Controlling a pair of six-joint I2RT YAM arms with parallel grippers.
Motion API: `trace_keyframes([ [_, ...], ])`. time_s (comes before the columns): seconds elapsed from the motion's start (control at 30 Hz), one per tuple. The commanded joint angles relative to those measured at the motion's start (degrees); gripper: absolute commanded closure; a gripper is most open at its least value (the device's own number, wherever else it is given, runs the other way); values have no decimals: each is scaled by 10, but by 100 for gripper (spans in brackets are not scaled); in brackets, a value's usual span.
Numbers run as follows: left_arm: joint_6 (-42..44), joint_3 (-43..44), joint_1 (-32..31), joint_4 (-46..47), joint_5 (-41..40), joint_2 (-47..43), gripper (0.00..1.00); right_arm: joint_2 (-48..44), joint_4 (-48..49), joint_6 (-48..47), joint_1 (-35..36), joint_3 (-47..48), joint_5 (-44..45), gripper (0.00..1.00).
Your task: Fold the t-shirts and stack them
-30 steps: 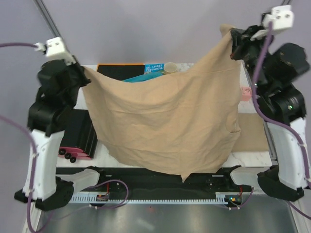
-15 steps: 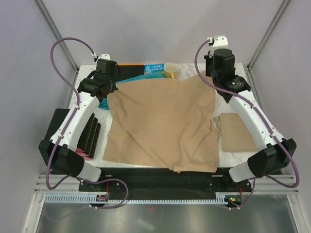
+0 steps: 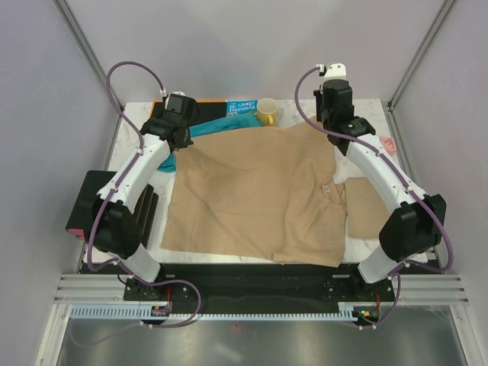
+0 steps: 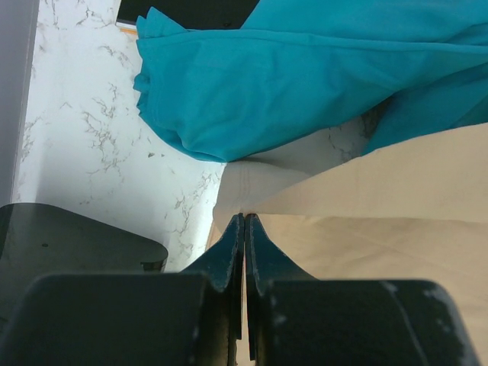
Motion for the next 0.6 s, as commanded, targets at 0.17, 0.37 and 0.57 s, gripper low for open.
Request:
trace_keyframes([
  [0.17,6,17,4,28,-19,31,98,93,42,8,-6,-8,48,100],
  [0.37,13,35,3,28,-25,72,98,154,38,12,-7,2,62,100],
  [0.57,19,39,3,33,-27,85,98,198,30,27,-7,21,81,100],
])
